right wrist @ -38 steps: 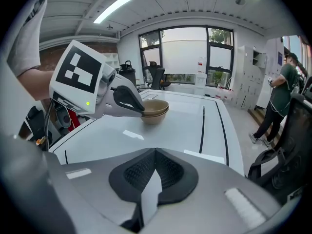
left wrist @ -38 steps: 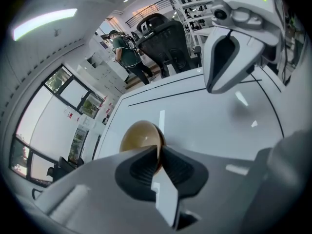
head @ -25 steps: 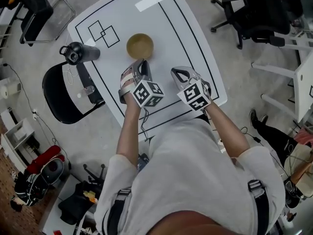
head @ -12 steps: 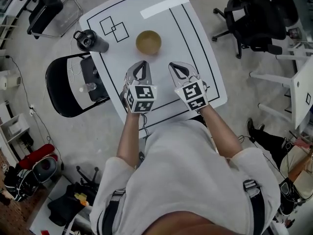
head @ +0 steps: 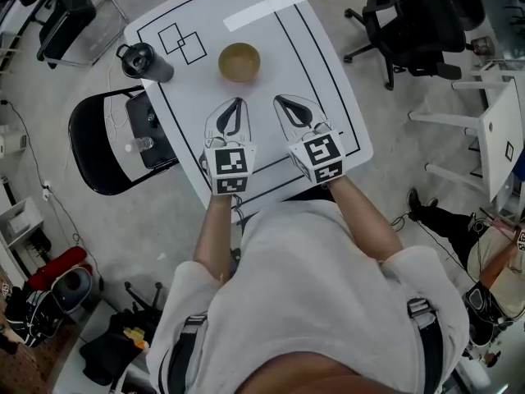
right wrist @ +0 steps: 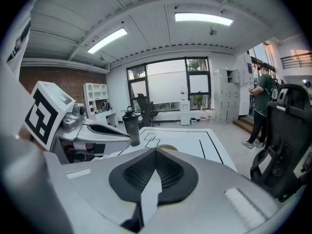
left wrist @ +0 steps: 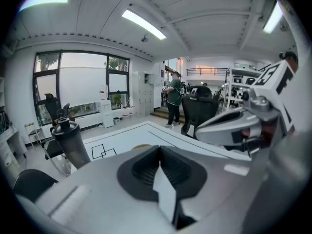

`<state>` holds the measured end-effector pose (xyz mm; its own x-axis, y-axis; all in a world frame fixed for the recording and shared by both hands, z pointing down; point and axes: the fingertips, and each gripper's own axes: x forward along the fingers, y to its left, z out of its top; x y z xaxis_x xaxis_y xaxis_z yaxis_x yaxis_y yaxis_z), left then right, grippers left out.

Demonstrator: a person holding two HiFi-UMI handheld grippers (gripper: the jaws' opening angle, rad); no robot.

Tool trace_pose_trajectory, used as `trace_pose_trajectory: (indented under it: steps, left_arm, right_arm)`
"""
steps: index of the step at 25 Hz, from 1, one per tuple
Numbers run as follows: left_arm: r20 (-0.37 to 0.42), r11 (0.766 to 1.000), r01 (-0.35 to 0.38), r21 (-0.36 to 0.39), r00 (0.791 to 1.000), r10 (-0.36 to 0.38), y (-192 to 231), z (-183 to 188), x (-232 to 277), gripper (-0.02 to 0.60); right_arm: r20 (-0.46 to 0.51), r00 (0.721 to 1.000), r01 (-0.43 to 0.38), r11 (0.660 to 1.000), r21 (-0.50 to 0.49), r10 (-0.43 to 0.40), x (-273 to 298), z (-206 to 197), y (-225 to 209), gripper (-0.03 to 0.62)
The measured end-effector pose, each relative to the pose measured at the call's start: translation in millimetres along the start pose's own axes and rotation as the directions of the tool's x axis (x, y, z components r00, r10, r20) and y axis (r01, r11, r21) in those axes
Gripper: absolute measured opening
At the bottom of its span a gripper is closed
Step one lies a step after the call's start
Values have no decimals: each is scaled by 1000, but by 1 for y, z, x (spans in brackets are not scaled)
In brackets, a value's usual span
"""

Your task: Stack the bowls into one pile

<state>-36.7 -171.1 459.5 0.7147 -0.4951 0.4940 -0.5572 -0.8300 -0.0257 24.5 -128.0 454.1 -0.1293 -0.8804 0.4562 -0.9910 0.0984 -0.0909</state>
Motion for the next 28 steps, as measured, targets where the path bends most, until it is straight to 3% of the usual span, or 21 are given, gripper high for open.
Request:
trace_pose_trajectory:
  steps: [3, 7, 11, 19, 28]
  left_arm:
    - [4, 1000, -7, -16, 1000, 7, -10, -3, -5, 3]
    - [20, 997, -53, -56, 998, 54, -24, -2, -16, 3]
    - [36, 988, -112, -104, 993, 116, -48, 2, -39, 3]
    - [109, 943, -287, -167, 945, 307, -101, 16, -85, 3]
    - [208, 936, -296, -191, 919, 334, -188, 50, -118, 3]
  right_arm:
    - [27, 1000, -1, 999, 44, 0, -12, 4, -6, 0]
    - [69, 998, 12, 1000, -20, -11, -30, 10, -12, 0]
    - [108, 994, -29, 999, -37, 33, -57, 8, -8, 0]
    - [203, 973, -91, 990, -107, 112, -126, 16, -14, -1]
    - [296, 949, -66, 986, -150, 108, -218, 11, -35, 0]
